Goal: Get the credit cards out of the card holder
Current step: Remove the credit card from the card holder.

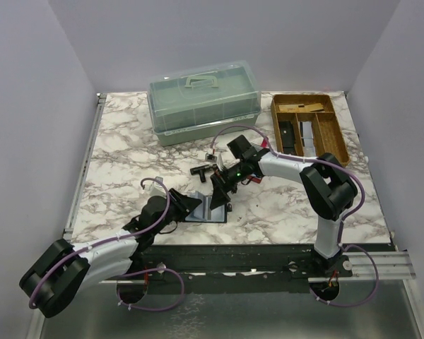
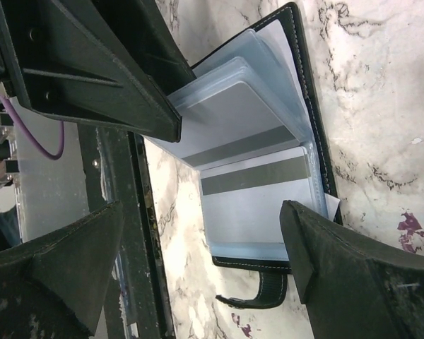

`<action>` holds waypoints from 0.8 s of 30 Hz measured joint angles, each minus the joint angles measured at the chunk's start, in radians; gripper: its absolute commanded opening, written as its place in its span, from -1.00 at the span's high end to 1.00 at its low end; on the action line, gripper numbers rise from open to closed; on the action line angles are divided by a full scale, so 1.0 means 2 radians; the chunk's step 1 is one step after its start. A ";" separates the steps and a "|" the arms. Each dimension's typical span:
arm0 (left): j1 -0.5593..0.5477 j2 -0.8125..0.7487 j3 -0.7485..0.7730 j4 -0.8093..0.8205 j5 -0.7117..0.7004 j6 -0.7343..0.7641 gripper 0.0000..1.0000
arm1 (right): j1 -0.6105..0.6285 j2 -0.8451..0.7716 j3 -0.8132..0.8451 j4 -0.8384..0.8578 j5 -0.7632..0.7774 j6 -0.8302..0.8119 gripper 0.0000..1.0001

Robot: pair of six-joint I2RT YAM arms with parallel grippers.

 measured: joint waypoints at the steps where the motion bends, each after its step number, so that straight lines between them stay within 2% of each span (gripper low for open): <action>1: 0.000 -0.002 0.000 0.000 0.000 0.000 0.30 | 0.000 0.000 0.000 0.000 -0.001 0.001 -1.00; 13: 0.000 -0.025 -0.011 0.000 0.000 0.000 0.58 | -0.009 0.000 0.000 0.000 -0.005 0.003 -1.00; 24: 0.000 -0.018 -0.012 0.004 0.003 0.000 0.64 | -0.013 -0.002 0.000 -0.002 -0.007 0.001 -1.00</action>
